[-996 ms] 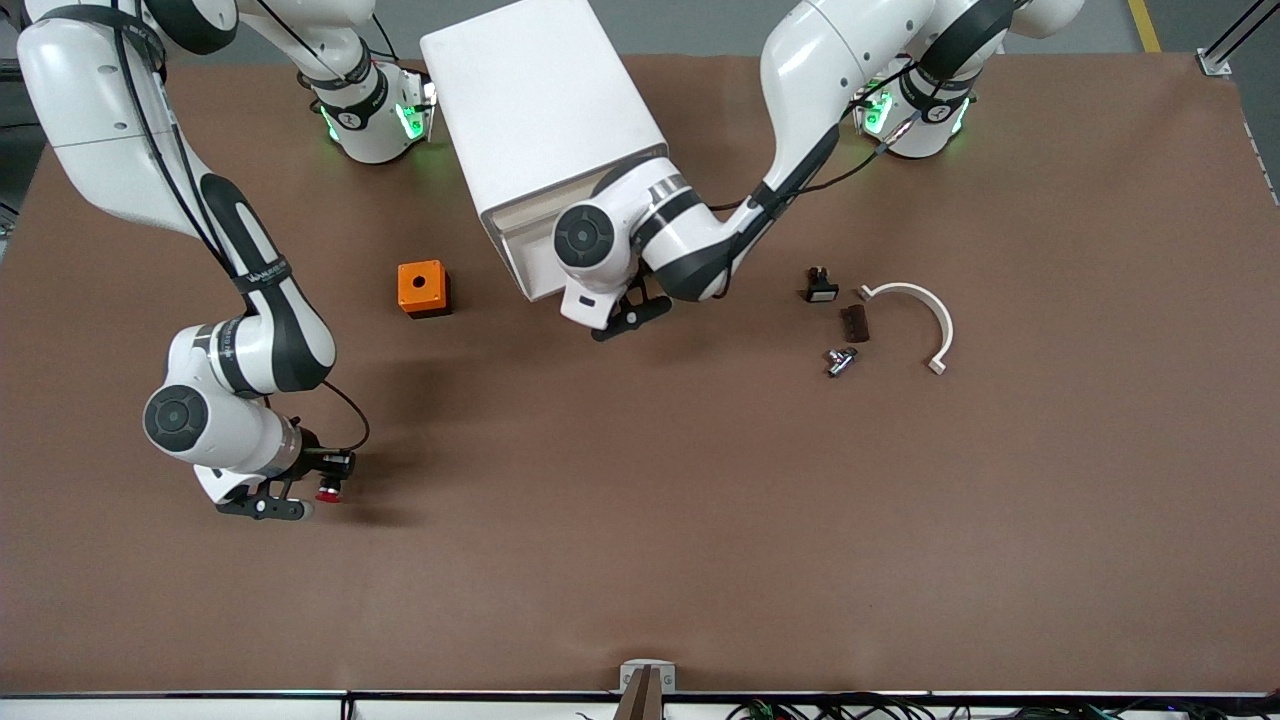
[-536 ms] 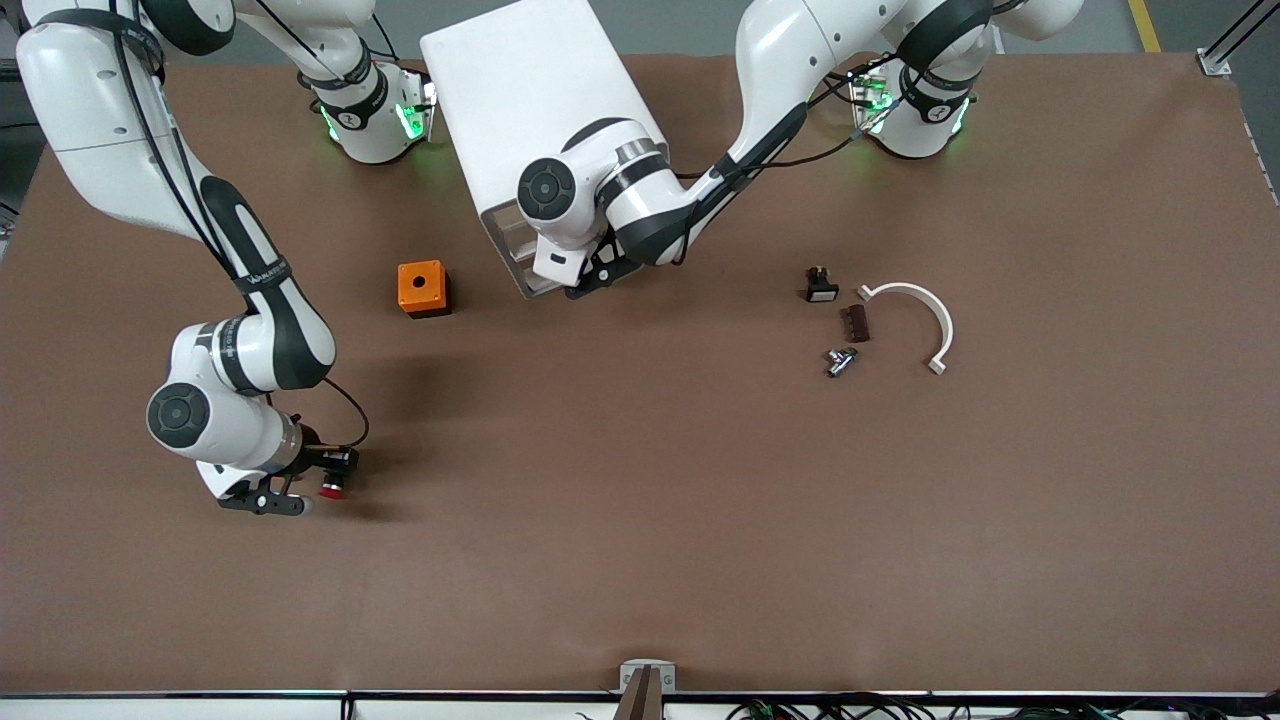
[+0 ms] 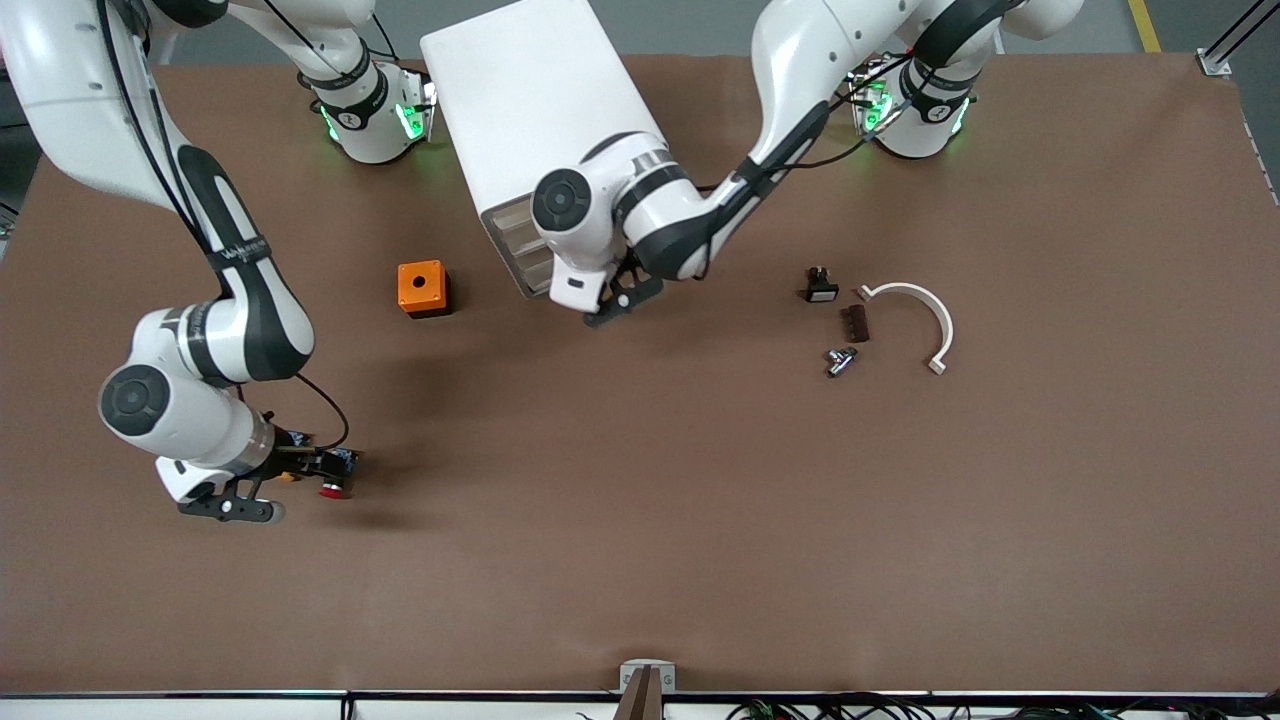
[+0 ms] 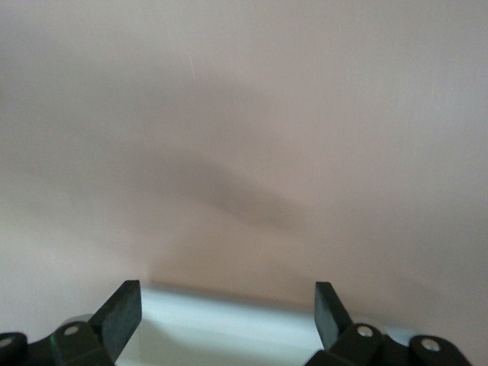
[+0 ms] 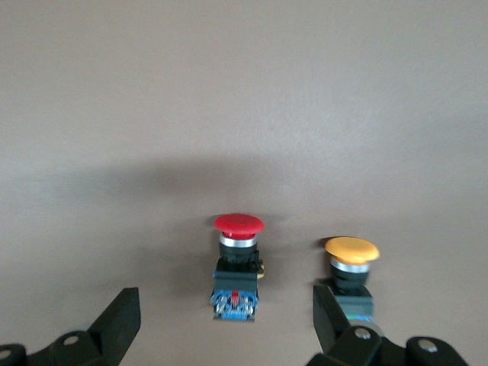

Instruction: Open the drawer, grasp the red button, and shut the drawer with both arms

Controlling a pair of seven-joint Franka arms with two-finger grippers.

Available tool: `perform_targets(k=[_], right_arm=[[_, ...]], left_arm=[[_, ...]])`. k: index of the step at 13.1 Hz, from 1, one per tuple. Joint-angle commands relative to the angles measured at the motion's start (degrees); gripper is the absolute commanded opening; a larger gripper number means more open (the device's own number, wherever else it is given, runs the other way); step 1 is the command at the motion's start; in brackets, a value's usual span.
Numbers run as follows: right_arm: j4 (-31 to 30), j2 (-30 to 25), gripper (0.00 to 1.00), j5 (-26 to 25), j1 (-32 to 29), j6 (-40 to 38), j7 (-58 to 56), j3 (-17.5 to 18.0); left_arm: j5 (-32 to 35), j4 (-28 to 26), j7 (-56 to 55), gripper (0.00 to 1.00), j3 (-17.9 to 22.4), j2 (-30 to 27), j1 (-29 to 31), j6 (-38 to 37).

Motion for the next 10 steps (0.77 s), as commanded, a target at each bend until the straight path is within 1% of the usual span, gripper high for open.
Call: perform_targets(k=[1,2,4,6,7,9,10], right_arm=[[-1.5,-8.2,1.0,0.7,-0.3,-4.7,-0.3,0.7],[-1.4,-10.6,1.0,2.6,-0.3,-6.5,-0.4,0.7],[-1.5,-15.4,1.0,4.6,-0.1,-10.2,-0.2,0.7],[-1.5,-20.4,1.0,5.3,0.6,-14.3,0.5,0.5],[-1.4,-22.8,1.0,5.3,0.7,-16.8,0.5,0.5],[-1.4,-26.5,1.0,5.4,0.7,-21.1,0.4,0.5],[-1.1,-28.0,1.0,6.1,0.7,-23.3,0.1,0.4]], left_arm=[[5.3,-0.9,3.1,1.0,0.3,-5.6,7.2,-0.7],[5.6,-0.9,5.8,1.0,0.3,-7.0,10.3,-0.7],[5.7,-0.9,13.1,1.0,0.3,-10.7,15.9,-0.7],[5.4,-1.0,17.4,1.0,0.3,-13.7,22.1,-1.3],[5.7,-1.0,19.2,1.0,0.3,-15.0,24.5,-3.2],[5.7,-1.0,26.7,1.0,0.2,-16.2,28.1,-4.8],[5.7,-1.0,29.8,1.0,0.3,-17.2,28.8,-5.5]])
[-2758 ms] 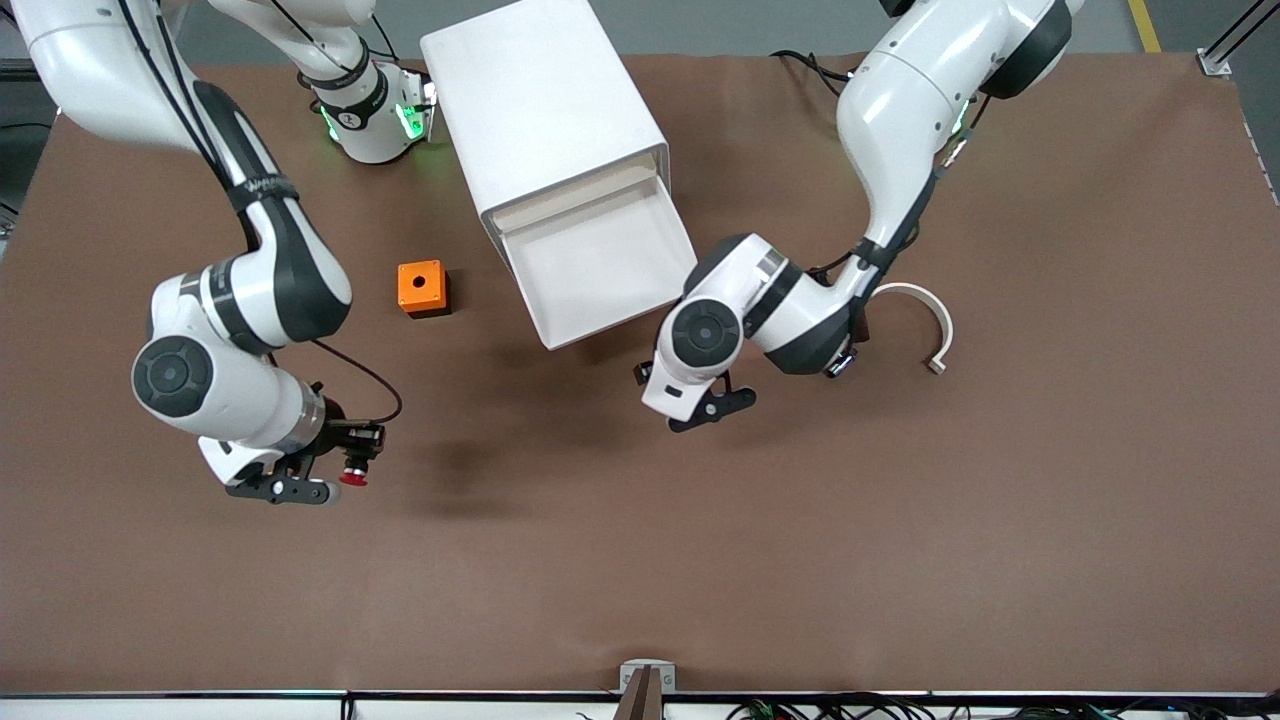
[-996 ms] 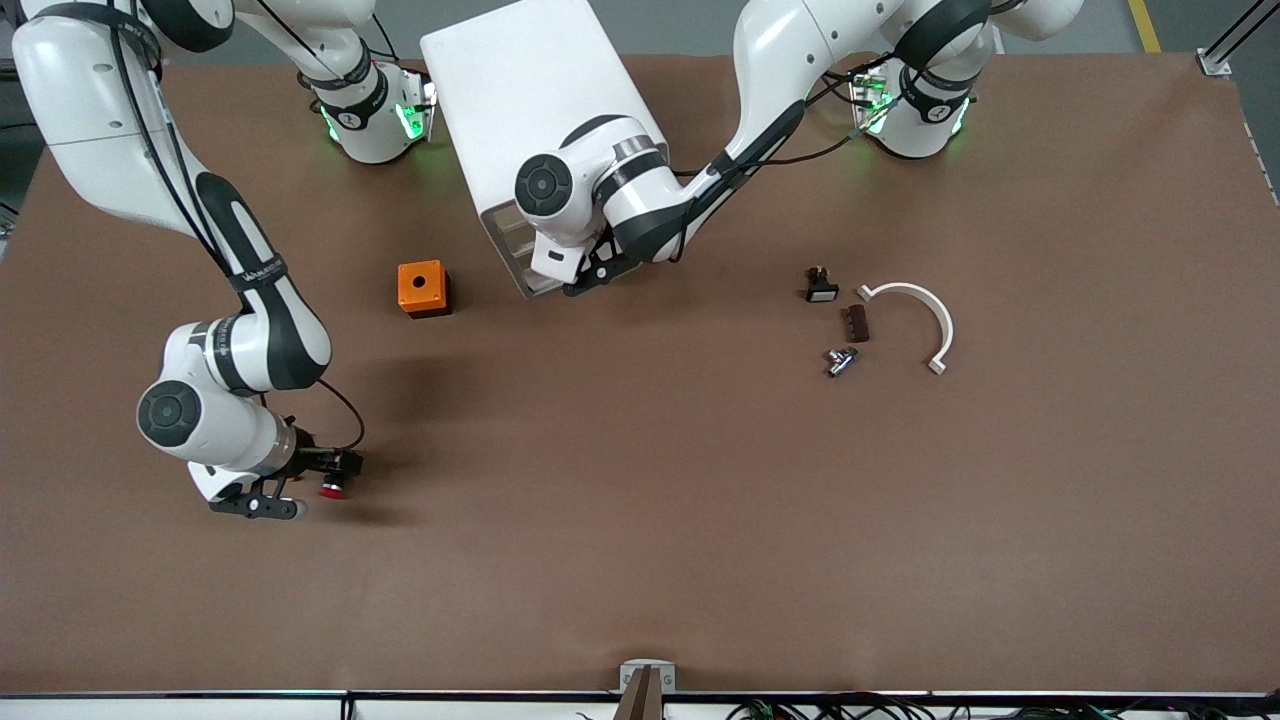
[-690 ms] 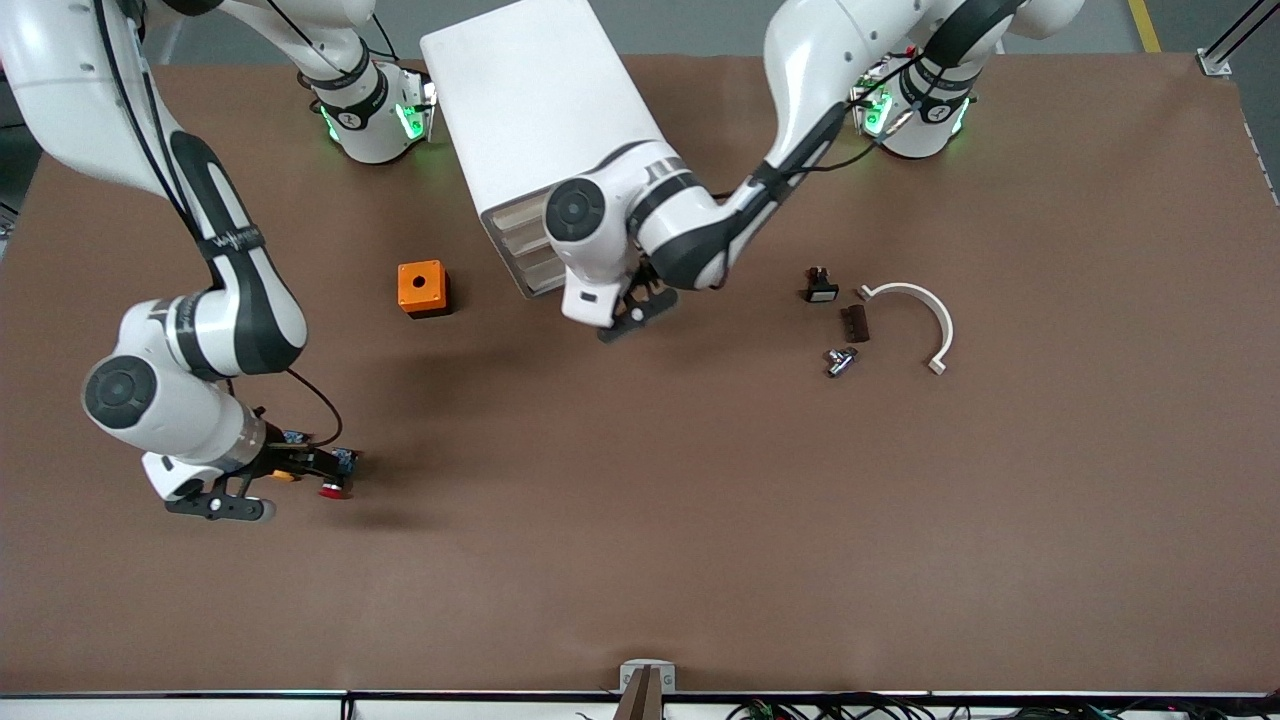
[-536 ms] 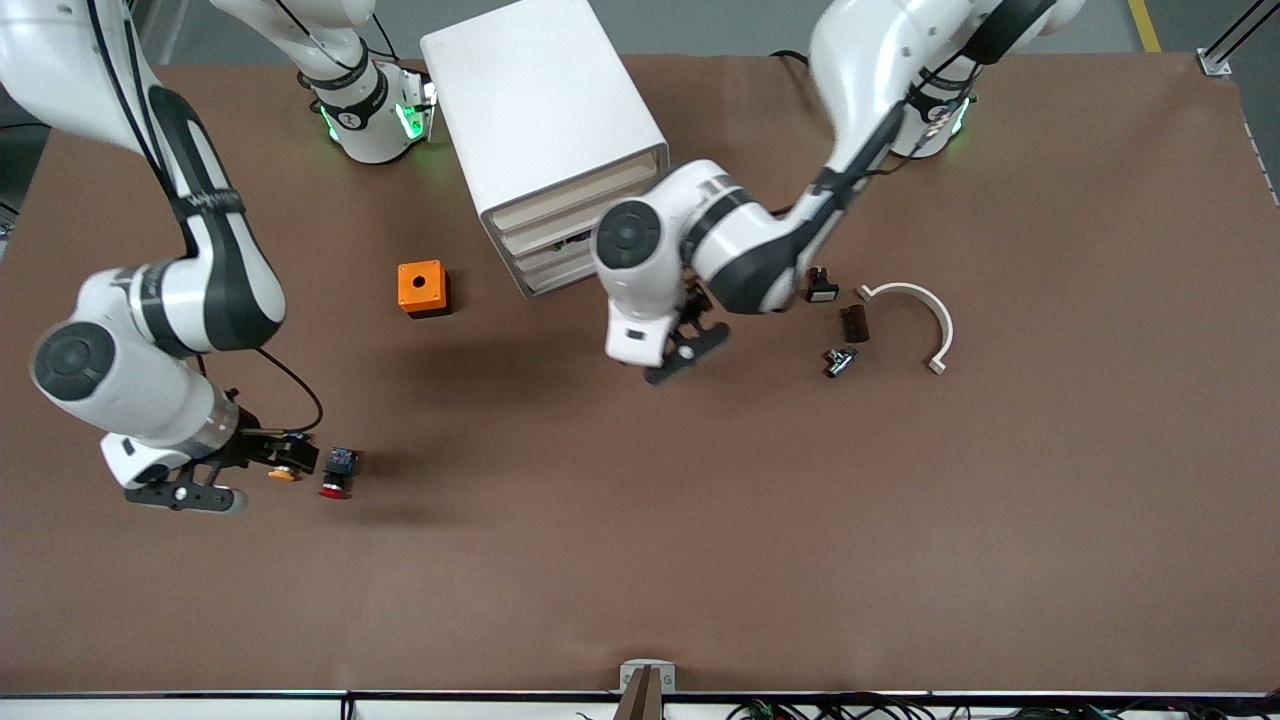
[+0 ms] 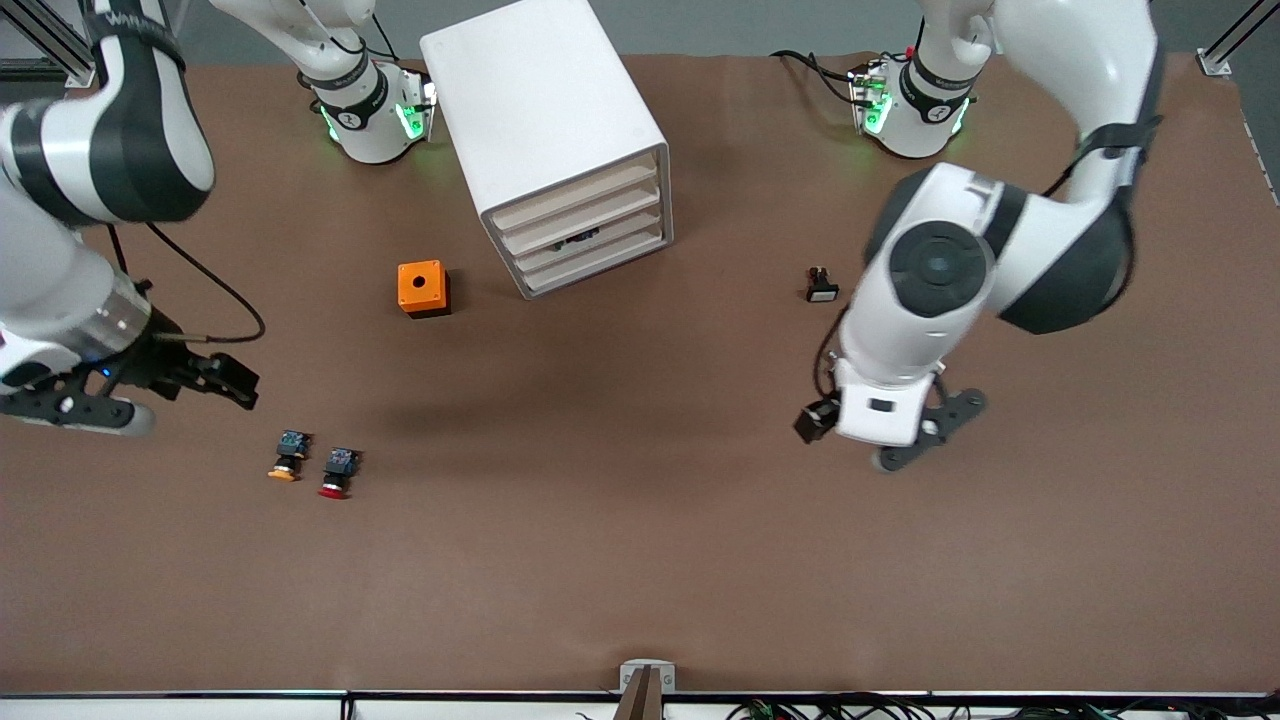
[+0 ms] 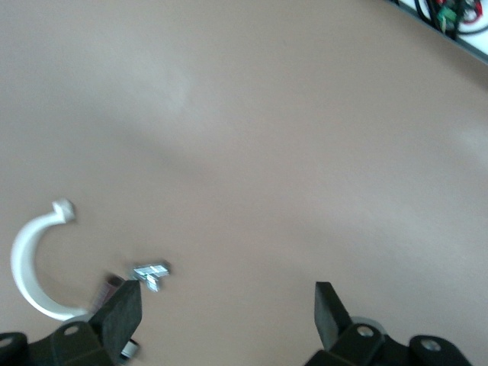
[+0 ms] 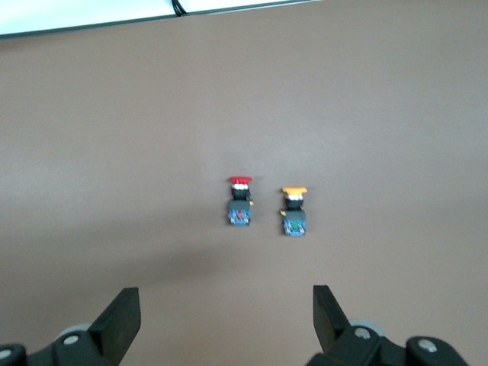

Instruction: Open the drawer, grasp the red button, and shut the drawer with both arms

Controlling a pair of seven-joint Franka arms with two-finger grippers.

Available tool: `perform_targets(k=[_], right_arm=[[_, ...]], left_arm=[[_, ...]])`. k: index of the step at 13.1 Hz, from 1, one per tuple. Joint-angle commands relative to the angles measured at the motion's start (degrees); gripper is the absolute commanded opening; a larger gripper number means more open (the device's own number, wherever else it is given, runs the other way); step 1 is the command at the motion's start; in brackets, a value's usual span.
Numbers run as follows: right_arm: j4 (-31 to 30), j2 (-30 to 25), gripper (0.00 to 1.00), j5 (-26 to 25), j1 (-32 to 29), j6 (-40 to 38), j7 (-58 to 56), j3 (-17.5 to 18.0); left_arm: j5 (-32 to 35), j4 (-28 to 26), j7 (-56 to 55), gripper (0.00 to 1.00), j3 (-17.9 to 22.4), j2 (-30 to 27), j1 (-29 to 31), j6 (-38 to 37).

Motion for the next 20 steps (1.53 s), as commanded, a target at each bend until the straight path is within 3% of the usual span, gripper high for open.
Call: perform_targets(k=[1,5,8,9,13,16,20], right_arm=[[-1.1,-5.6,1.0,3.0,-0.1,-5.6,-0.3,-0.3],[-1.1,-11.3,1.0,4.5,0.4,-12.5,-0.3,-0.9],[-1.1,-12.5,1.0,4.6,10.3,-13.5,-0.5,-12.2],[-1.1,-12.7,1.0,4.5,11.1,-13.5,-1.2,-13.2],[-1.1,-13.7,1.0,4.5,9.0,-14.0,-7.7,-13.3],[-1.0,-15.0,1.0,4.5,8.9,-15.7,-7.7,-13.4],[4.8,-12.1,1.0,4.5,8.5,-16.0,-7.8,-13.4]], left_arm=[[0.8,-1.5,5.6,1.0,-0.5,-3.2,1.7,-2.1],[1.1,-1.5,13.2,1.0,-0.5,-7.9,3.6,-7.1],[0.2,-1.5,19.1,1.0,-0.9,-11.5,6.9,-8.8],[-0.7,-1.5,21.0,1.0,-1.0,-12.6,7.7,-9.8],[-4.8,-1.9,29.0,1.0,0.1,-16.6,11.0,-11.7],[-7.5,-3.3,36.7,1.0,4.9,-20.4,10.9,-13.5],[-16.6,-7.3,44.1,1.0,12.5,-26.1,9.5,-16.1]])
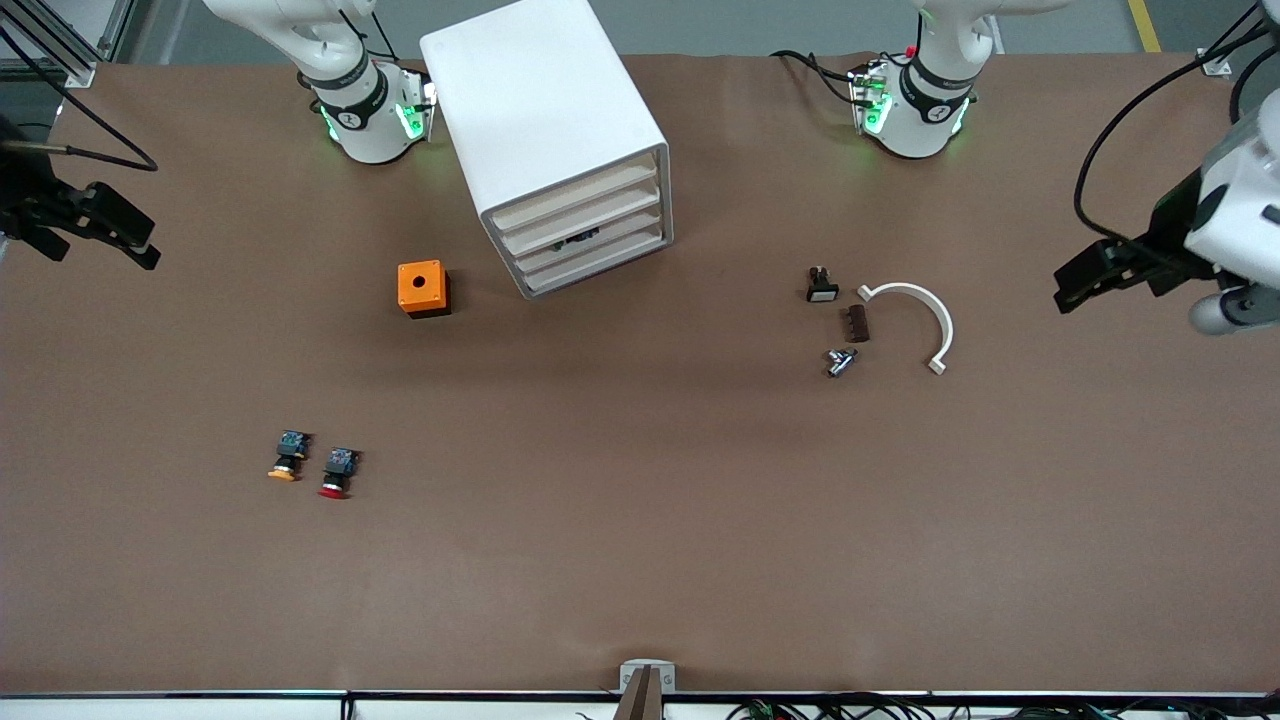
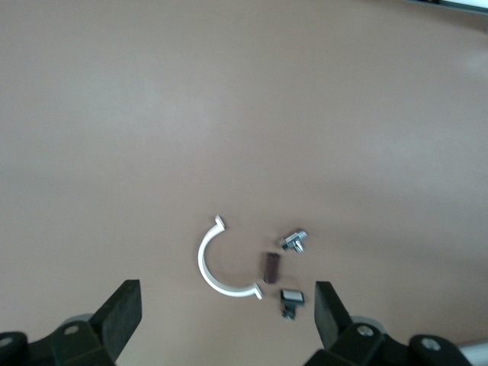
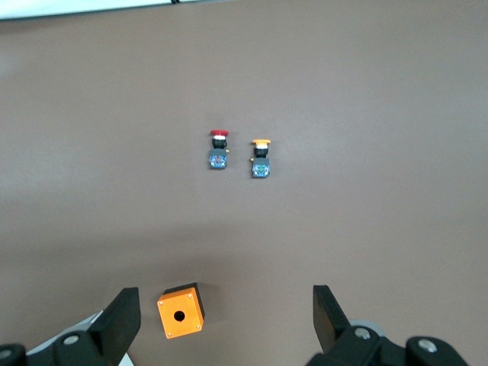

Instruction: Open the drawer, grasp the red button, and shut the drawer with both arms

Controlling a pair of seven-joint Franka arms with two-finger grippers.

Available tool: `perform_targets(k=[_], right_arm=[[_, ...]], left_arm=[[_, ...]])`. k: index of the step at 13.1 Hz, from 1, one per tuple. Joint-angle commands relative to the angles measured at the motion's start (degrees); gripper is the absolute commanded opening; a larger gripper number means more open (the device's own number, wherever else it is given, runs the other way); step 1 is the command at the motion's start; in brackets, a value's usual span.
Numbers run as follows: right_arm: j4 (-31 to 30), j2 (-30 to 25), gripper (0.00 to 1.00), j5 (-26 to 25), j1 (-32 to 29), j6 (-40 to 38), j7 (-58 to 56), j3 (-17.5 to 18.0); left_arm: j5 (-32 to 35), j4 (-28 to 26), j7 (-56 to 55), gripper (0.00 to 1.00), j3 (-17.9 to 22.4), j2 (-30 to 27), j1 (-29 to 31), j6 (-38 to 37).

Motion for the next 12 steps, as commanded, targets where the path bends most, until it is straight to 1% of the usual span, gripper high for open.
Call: perform_targets(k=[1,3,5,7,9,10,12], right_arm=[[3.4,2.4,1.0,0.7,-0.8,-0.8,-1.0,0.1],[5.3,4.3,1.0,0.5,-0.8,-0.8,-1.0,0.1],[7.3,6.5,1.0,0.1,-0.8,-0.9,-1.0,0.1],[8.9,8.2,1.0,0.0,-0.8,-0.9,-1.0,0.2],[9.2,8.5,1.0,0.1,-0.8,-1.0,-1.0,0.2],[9.3,8.4,1.0,0.1,-0.8,-2.3,-0.9,0.2],[9.2,8.2,1.0,0.4,-0.7,-3.8,-0.9,0.2]], left_arm=[[-2.9,-5.0,3.1,1.0,4.1,-5.4,-1.9,0.0],[-2.8,-7.5,3.3,1.0,4.6,-7.5,-1.7,0.0],[-1.5,-7.8,2.9,1.0,4.2,-8.3,-1.3,-0.5],[-0.6,-7.8,4.5,1.0,4.1,-7.9,-1.1,-1.0],[0.5,-8.8,7.3,1.0,4.1,-8.3,-1.5,-1.3],[0.5,-9.8,7.3,1.0,4.0,-8.6,-1.6,-1.3],[0.9,-12.0,7.4,1.0,1.4,-10.4,-1.0,-0.7]])
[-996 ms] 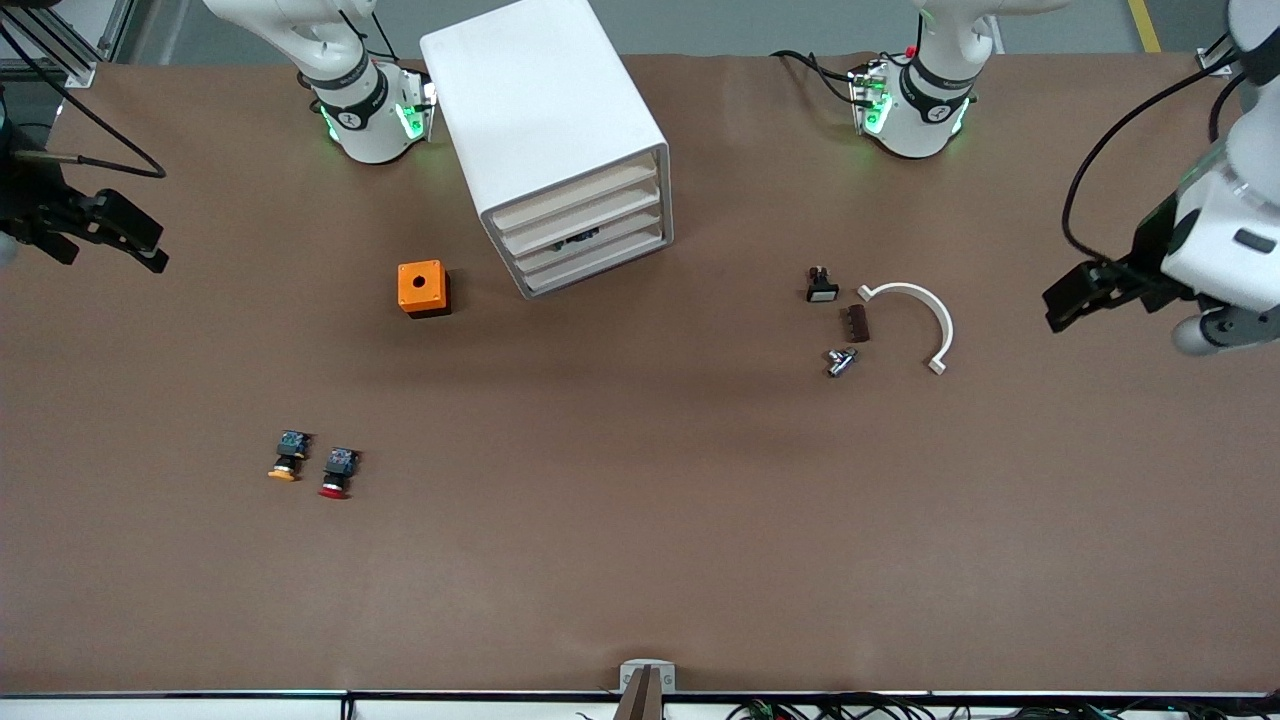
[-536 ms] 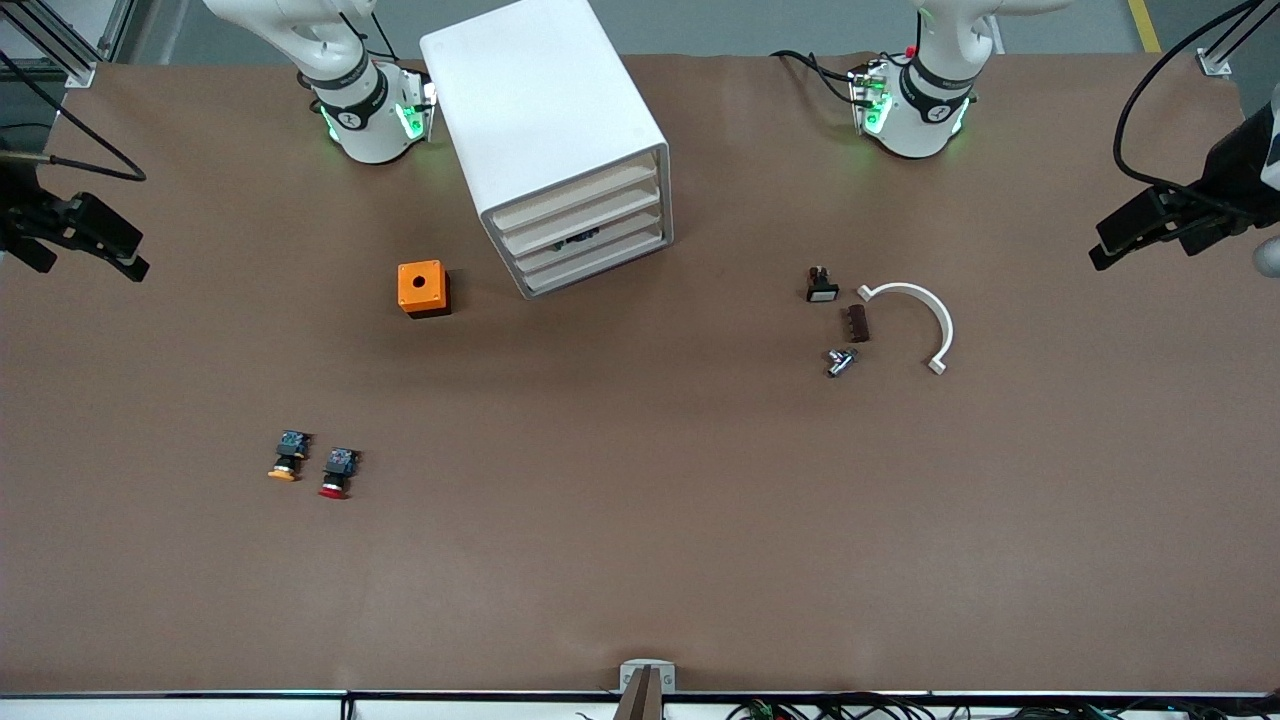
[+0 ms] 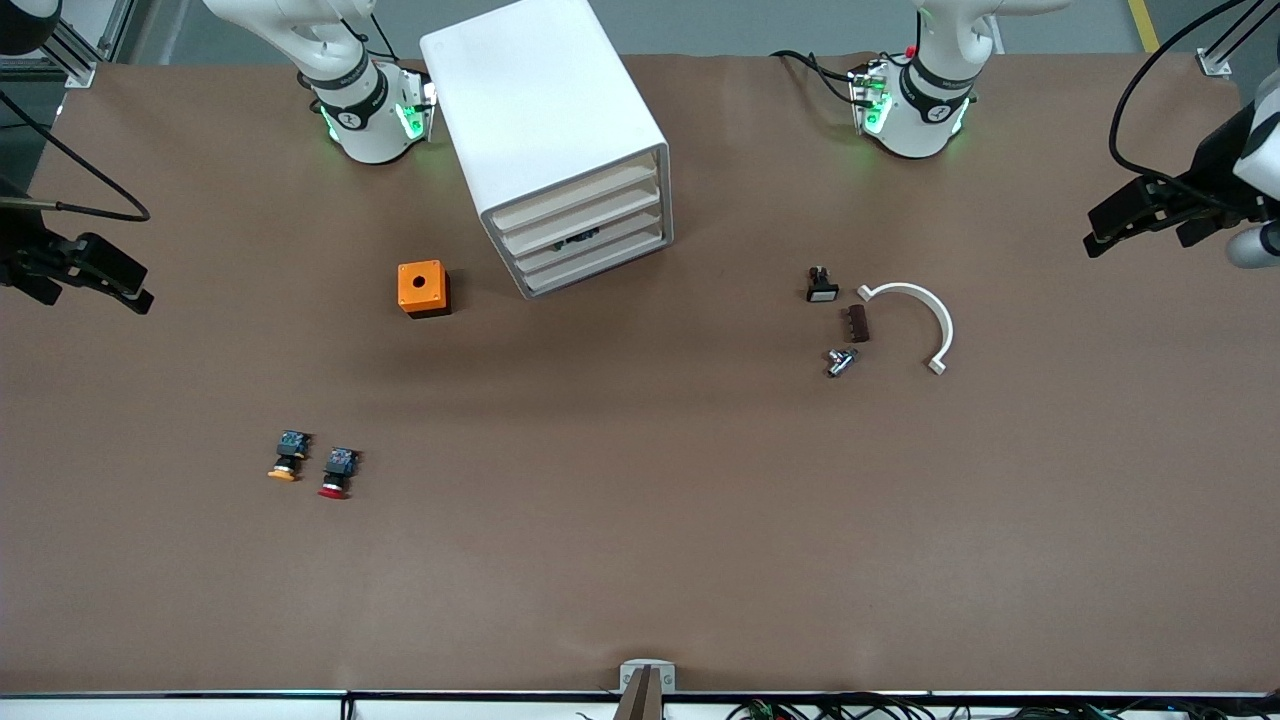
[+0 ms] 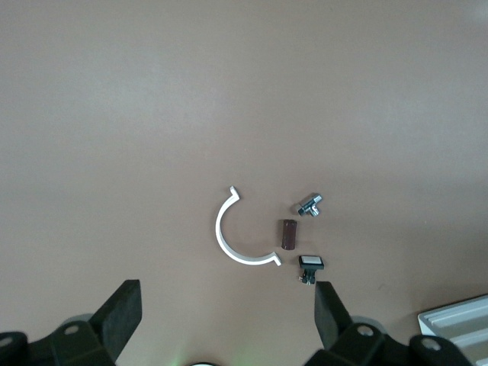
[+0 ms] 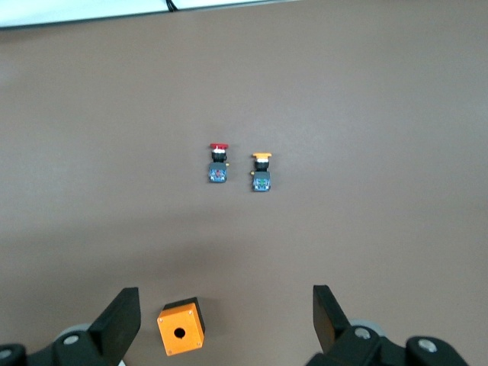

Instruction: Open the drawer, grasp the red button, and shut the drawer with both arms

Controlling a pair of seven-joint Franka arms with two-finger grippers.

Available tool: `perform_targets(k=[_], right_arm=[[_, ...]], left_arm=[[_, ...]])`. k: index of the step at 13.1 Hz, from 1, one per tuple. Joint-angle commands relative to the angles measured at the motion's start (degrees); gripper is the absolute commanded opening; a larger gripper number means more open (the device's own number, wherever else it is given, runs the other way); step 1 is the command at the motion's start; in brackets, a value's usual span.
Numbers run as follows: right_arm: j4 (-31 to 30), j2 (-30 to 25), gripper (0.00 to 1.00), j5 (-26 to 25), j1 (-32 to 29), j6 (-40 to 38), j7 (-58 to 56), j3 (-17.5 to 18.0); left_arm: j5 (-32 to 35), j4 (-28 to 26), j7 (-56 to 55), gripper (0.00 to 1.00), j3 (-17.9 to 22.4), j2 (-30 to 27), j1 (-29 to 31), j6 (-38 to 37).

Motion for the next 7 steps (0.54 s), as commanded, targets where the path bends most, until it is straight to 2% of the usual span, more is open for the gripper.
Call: perform_targets(k=[1,3,7], right_arm=[[1.4,0.3,1.0,0.4,-0.6,-1.8,-0.8,0.4],[1.1,0.3,1.0,0.4,-0.4,-1.6,-0.8,0.4],[1.1,0.2,1.0,0.0,-0.4,-1.3,-0.4,0.4]], left_arm=[[2.4,-5.2,0.9,1.0,-2.3,-4.8,0.5,0.3],[2.5,-7.0,0.8,1.0,-2.8,-6.6,0.5,0.4],[2.6,-7.2,0.8,1.0,-2.6,-6.5,0.8,0.6]])
